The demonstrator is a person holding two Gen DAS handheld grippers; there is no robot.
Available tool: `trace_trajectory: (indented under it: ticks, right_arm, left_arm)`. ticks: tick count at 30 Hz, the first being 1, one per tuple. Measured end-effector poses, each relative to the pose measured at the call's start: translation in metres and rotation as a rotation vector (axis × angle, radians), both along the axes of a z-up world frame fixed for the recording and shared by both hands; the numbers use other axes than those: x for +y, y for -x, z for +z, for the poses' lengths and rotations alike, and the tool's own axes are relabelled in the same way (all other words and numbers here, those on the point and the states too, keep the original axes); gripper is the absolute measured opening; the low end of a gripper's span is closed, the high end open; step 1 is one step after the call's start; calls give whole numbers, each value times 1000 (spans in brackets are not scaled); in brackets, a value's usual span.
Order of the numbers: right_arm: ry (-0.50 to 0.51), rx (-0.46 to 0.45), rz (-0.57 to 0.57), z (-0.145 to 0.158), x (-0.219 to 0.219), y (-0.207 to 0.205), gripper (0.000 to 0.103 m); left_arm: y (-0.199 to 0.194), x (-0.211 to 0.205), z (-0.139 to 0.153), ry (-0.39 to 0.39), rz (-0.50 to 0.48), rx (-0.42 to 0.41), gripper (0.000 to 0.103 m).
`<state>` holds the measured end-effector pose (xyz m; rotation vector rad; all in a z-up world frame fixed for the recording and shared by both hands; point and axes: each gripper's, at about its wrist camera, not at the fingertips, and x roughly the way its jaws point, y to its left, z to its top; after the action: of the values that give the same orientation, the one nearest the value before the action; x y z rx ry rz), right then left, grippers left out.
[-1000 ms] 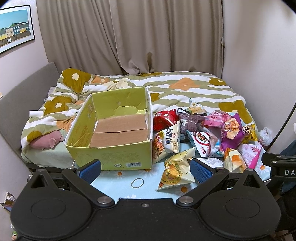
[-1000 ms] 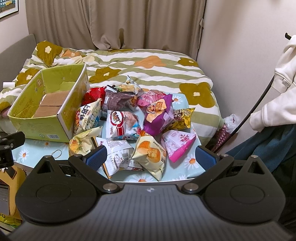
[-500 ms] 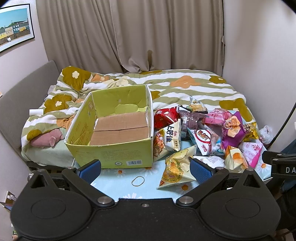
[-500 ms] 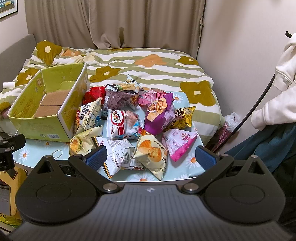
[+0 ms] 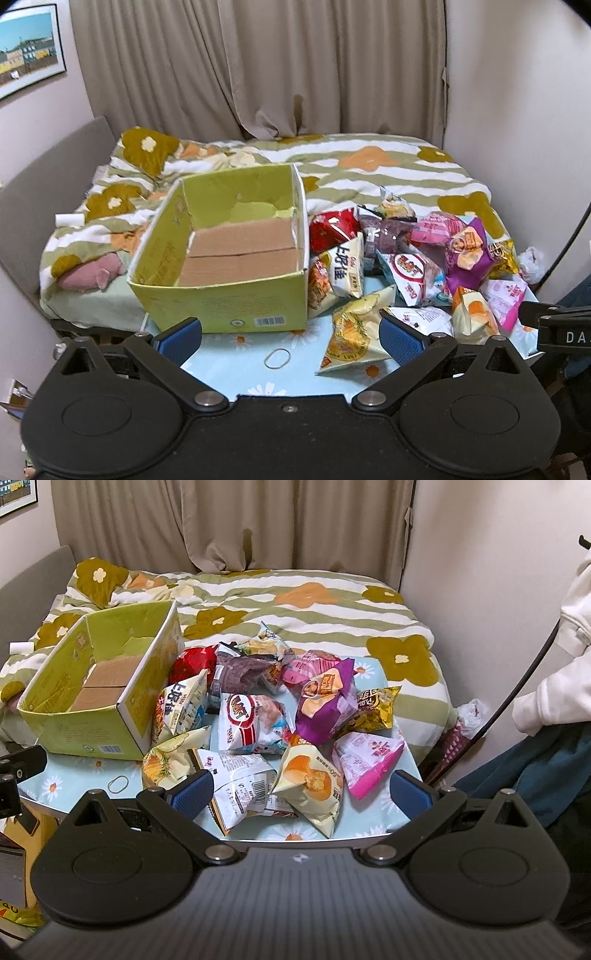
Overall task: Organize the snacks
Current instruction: 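Grasp a yellow-green chip bag with the left tool while the right tool grasps a white bag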
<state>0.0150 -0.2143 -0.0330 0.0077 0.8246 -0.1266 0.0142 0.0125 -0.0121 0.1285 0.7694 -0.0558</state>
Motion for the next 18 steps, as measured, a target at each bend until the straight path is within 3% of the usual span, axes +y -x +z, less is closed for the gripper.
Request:
trace_trajectory:
  ticks: [10,18]
  right_arm:
    - [-14,16,29,-21,-4,-32,103]
    - [-20,55,171,-54,3,-69,103]
  left_arm:
    - [-51,-1,-39,37,-123,91,103]
    - [-104,-9,-90,48,-205,198,103]
